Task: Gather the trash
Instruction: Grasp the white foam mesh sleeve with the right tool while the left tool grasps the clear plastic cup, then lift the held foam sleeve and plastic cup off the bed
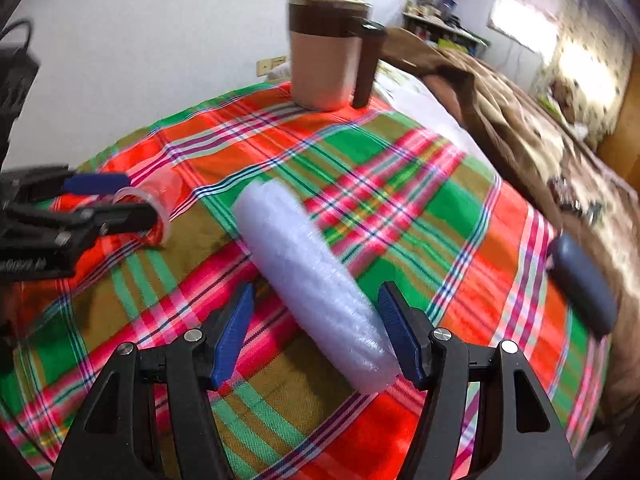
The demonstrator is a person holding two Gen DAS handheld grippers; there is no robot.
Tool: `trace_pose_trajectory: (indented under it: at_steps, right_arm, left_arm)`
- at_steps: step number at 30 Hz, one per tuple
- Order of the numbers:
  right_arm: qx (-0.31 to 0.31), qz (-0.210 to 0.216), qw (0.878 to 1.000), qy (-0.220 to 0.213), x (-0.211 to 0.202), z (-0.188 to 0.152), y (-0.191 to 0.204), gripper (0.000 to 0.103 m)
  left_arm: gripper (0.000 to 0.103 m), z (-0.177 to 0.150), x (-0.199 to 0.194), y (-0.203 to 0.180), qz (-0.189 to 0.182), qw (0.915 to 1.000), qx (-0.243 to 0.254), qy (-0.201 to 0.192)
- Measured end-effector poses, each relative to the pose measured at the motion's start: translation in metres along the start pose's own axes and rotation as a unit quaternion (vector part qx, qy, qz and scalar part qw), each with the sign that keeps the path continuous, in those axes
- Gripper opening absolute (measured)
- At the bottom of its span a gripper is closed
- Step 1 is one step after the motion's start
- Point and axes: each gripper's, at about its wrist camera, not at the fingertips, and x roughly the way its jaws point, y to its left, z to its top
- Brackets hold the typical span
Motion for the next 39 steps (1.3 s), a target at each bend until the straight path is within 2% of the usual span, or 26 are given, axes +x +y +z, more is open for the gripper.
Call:
trace_pose_trajectory:
  at_steps: [3,6,8,19,20,21,23,33,39]
  right_arm:
    - [0.018,-0.005,1.0,-0.005,0.0,-0.002,-0.003,0.044]
    - [0.038,-0.005,0.999,-0.008,-0.002,-0.004,-0.006,0.031]
    - [0.043,-0.005,0.999,-0.009,-0.004,-0.005,-0.008,0.027]
    - [0.068,-0.007,0.998,-0.012,0.001,-0.007,-0.011,0.026]
    - [0.071,-0.007,0.997,-0.013,0.001,-0.007,-0.012,0.026]
    - [0.073,-0.006,0.997,-0.013,0.001,-0.008,-0.012,0.026]
    - [0.077,-0.004,0.997,-0.015,0.001,-0.008,-0.012,0.026]
    - [0.088,0.002,0.996,-0.018,-0.004,-0.011,-0.013,0.025]
    - [0.102,0.007,0.994,-0.029,-0.019,-0.016,-0.014,0.025]
  left_arm:
    - [0.063,-0.002,-0.006,-0.008,-0.002,0.9999,0.009,-0.008]
    - [0.071,0.0,-0.006,-0.01,0.001,0.9999,0.004,-0.011]
    - [0.071,0.002,-0.004,-0.012,0.004,0.9999,0.005,-0.014]
    - [0.071,0.01,0.014,-0.019,0.03,0.9993,-0.013,-0.016]
    - [0.068,0.01,0.017,-0.017,0.023,0.9995,-0.017,-0.012]
    - [0.058,0.01,0.018,-0.016,0.017,0.9996,-0.022,-0.007]
    - [0.053,0.009,0.018,-0.015,0.03,0.9993,-0.019,-0.008]
    - [0.053,0.005,0.004,-0.021,0.029,0.9991,-0.012,-0.029]
    - [0.053,-0.003,-0.017,-0.035,0.013,0.999,0.002,-0.041]
